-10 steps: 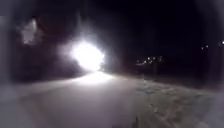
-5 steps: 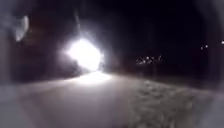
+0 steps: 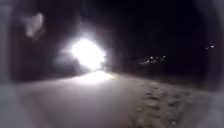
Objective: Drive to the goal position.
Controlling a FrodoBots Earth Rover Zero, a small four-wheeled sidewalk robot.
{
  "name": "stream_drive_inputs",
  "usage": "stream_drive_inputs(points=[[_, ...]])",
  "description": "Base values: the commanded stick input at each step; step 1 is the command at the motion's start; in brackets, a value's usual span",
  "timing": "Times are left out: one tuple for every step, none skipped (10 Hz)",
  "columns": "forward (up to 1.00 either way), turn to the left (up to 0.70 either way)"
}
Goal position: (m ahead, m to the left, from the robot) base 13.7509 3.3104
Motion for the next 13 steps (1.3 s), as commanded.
stream_drive_inputs(points=[[1.00,0.37],[1.00,0.21],[1.00,0.00],[1.00,0.00],[1.00,0.00],[1.00,0.00],[1.00,0.00],[1.00,0.00],[1.00,0.00],[1.00,0.00],[1.00,0.00],[1.00,0.00],[1.00,0.09]])
